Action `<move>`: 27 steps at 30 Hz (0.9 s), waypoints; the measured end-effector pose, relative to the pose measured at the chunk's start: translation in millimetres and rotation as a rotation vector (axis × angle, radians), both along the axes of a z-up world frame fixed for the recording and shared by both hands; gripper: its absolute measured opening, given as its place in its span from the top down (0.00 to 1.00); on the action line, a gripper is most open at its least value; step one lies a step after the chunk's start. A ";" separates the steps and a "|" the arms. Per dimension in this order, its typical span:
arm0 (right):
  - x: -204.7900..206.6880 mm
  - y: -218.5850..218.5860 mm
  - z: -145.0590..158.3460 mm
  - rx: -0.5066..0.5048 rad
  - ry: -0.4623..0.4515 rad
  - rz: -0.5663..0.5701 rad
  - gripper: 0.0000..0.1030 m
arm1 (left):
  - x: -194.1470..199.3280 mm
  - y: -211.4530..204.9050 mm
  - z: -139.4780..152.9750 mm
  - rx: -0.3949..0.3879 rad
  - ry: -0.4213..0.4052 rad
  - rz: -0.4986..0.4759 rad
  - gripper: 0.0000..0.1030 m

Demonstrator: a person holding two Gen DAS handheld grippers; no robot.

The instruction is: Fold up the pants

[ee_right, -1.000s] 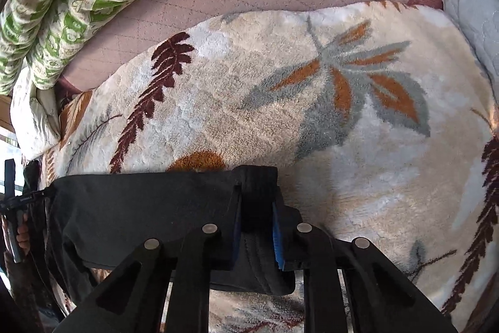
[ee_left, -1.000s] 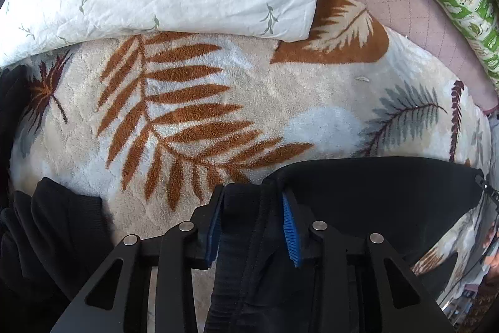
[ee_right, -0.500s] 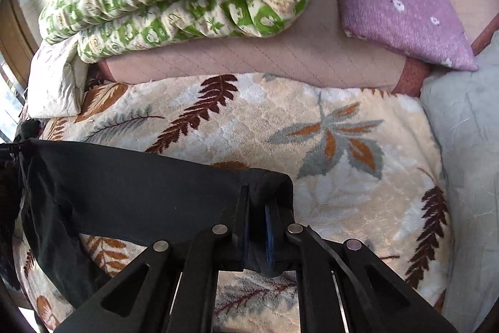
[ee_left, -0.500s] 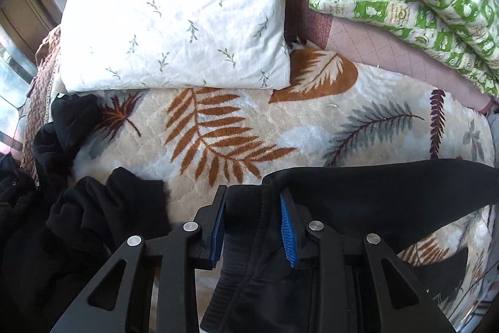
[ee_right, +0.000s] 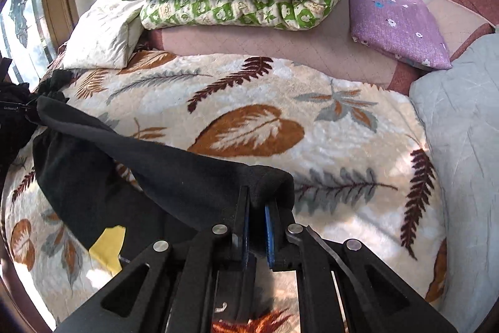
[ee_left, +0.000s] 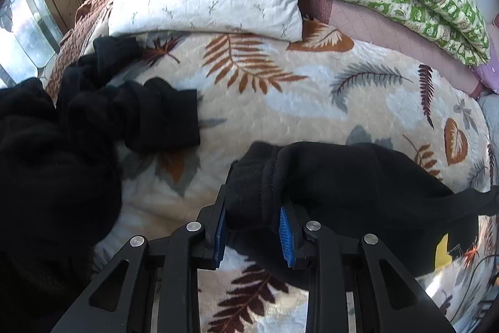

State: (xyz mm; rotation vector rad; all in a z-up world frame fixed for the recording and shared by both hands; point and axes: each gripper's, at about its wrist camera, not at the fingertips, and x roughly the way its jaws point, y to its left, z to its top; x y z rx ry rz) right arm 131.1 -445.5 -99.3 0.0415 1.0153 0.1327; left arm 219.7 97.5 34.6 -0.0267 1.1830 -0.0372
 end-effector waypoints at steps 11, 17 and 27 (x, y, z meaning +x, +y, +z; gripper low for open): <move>-82.9 38.1 -13.8 -0.119 0.005 0.089 0.85 | -40.7 26.2 -47.6 -0.053 0.137 -0.003 0.71; -117.4 38.0 -11.0 -0.165 0.066 0.091 0.77 | -62.4 31.3 -32.0 -0.002 0.123 -0.040 0.53; -128.8 -59.3 -2.2 0.664 0.252 -0.503 0.36 | -49.9 40.1 33.0 -0.024 0.063 -0.038 0.22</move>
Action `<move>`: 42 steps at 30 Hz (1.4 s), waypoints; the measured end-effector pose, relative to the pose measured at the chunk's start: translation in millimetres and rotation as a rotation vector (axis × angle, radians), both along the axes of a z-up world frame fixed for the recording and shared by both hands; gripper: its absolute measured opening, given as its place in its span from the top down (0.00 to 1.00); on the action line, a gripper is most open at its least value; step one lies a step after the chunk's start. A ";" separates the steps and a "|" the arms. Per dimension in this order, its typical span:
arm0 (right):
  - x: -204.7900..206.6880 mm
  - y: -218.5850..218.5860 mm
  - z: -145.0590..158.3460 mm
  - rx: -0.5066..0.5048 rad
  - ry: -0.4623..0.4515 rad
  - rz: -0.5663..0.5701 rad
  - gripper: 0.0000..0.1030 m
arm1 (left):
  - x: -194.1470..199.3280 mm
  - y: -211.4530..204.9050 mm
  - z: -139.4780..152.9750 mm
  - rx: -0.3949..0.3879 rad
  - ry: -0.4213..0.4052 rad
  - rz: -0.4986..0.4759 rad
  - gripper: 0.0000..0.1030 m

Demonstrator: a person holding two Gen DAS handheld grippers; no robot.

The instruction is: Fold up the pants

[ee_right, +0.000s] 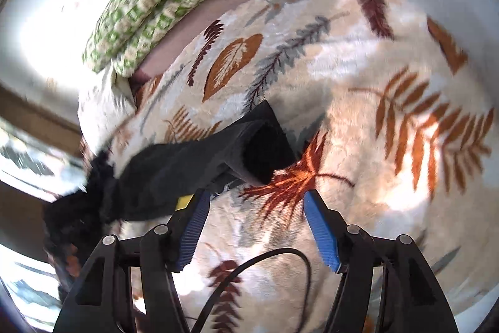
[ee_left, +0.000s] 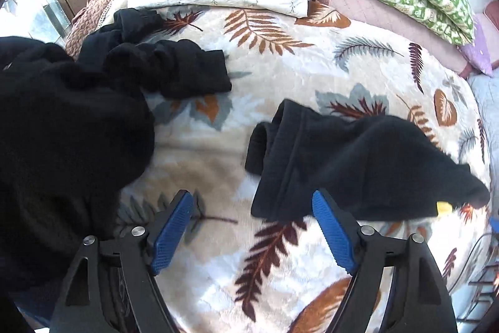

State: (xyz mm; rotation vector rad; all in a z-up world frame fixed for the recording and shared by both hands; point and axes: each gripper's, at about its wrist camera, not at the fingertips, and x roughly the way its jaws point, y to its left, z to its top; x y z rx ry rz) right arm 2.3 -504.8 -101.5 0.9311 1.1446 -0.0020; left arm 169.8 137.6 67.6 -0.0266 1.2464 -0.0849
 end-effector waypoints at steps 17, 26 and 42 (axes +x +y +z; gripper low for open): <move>15.9 14.5 -71.7 0.587 0.166 -0.520 0.25 | 45.3 17.0 -70.2 -0.228 0.317 -0.045 0.21; 11.9 23.5 -97.5 0.529 0.145 -0.691 0.93 | 49.1 20.9 -93.5 -0.305 0.327 -0.016 0.24; 92.2 22.8 15.3 0.250 -0.276 -0.368 0.95 | 50.1 55.8 -61.1 -0.474 0.159 0.209 0.71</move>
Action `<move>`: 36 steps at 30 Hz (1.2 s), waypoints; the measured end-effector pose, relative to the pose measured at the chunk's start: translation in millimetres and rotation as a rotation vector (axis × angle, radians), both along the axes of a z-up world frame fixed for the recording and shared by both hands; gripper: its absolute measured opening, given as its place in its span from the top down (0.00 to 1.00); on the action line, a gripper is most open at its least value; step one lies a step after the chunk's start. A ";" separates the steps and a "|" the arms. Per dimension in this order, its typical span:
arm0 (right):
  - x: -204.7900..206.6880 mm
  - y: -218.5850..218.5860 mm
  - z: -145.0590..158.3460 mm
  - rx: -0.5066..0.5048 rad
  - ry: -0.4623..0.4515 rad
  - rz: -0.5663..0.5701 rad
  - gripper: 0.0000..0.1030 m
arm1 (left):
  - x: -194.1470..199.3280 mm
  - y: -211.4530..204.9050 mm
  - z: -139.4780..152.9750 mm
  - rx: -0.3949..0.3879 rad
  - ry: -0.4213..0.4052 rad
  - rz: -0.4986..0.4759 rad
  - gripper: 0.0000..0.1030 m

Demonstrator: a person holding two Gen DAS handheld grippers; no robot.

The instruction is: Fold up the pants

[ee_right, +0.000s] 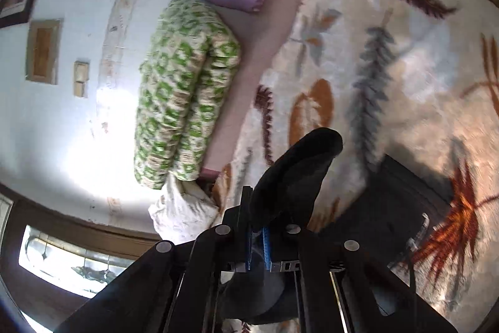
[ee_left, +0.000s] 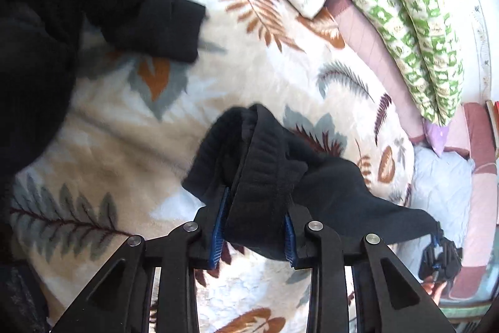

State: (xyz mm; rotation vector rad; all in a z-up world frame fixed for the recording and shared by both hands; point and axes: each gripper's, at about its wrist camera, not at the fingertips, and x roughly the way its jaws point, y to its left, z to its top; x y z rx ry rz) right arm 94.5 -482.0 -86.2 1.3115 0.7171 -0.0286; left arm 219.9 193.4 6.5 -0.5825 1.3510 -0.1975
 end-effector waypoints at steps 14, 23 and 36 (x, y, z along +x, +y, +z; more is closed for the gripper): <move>-59.5 -6.2 -96.1 -0.084 0.249 0.175 0.94 | -7.5 -3.4 -36.6 0.052 0.093 -0.089 0.68; -78.4 -23.9 -60.8 -0.151 0.263 0.252 0.81 | -25.9 -19.2 12.3 0.189 0.002 -0.193 0.55; -38.0 -32.5 -13.7 -0.372 0.241 0.242 0.69 | 25.4 -45.6 37.8 0.327 -0.041 -0.185 0.24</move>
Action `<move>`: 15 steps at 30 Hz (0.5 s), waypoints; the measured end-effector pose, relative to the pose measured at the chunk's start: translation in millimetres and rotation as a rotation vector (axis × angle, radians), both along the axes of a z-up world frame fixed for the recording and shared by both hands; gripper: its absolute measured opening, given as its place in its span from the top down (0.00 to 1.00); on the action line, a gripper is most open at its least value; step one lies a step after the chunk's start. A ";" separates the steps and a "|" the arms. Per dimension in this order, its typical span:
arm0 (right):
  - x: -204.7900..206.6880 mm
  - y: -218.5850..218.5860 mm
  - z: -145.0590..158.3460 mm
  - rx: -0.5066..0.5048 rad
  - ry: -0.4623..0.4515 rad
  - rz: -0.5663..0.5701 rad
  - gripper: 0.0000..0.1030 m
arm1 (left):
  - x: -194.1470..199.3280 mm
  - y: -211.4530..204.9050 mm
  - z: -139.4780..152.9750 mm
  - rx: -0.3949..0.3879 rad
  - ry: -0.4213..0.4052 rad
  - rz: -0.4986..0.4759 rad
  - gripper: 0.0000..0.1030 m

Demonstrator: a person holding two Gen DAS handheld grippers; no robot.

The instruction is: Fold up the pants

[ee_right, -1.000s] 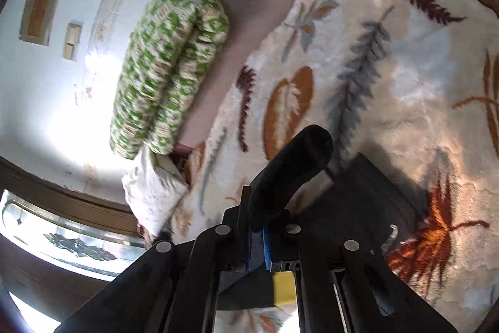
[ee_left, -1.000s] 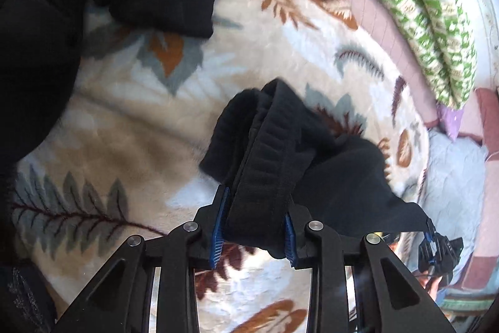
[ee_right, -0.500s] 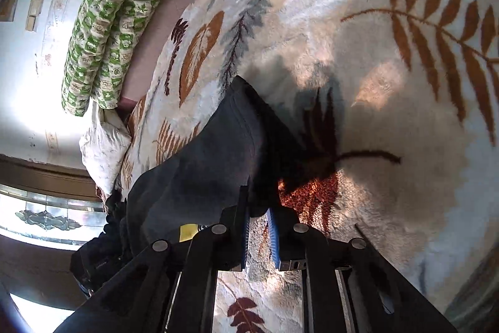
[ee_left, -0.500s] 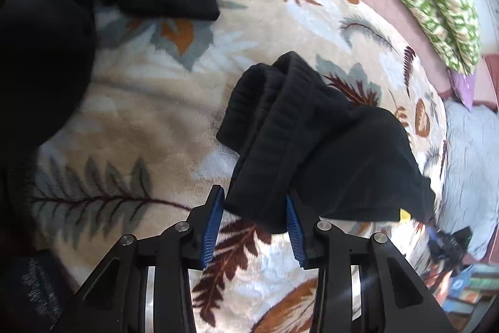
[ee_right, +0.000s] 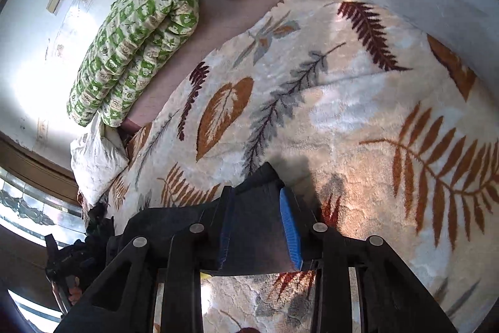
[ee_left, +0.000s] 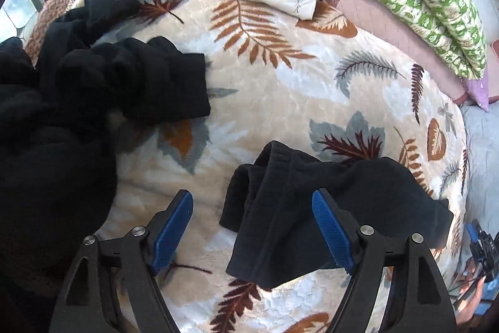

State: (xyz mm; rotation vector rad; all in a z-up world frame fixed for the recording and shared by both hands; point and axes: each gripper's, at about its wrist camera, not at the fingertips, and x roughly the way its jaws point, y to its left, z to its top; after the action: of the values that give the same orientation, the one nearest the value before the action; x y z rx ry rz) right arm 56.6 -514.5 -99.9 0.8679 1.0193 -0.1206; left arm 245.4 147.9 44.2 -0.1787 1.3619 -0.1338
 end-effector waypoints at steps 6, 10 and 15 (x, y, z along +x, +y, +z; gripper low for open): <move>57.4 66.1 2.4 0.050 -0.027 0.282 0.65 | 14.6 -27.8 -28.3 -0.026 0.067 -0.073 0.24; 109.8 144.2 -12.7 0.089 -0.033 0.498 0.65 | 22.0 -33.9 -43.4 -0.036 0.100 -0.117 0.24; 163.1 218.4 -38.8 0.058 -0.007 0.648 0.65 | 29.8 -35.3 -56.7 -0.075 0.111 -0.144 0.35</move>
State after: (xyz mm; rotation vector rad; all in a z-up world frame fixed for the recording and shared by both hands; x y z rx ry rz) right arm 219.6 -296.2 -138.8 0.5534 1.2553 0.4606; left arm 275.2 112.6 -12.4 -0.1526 1.4817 -0.3003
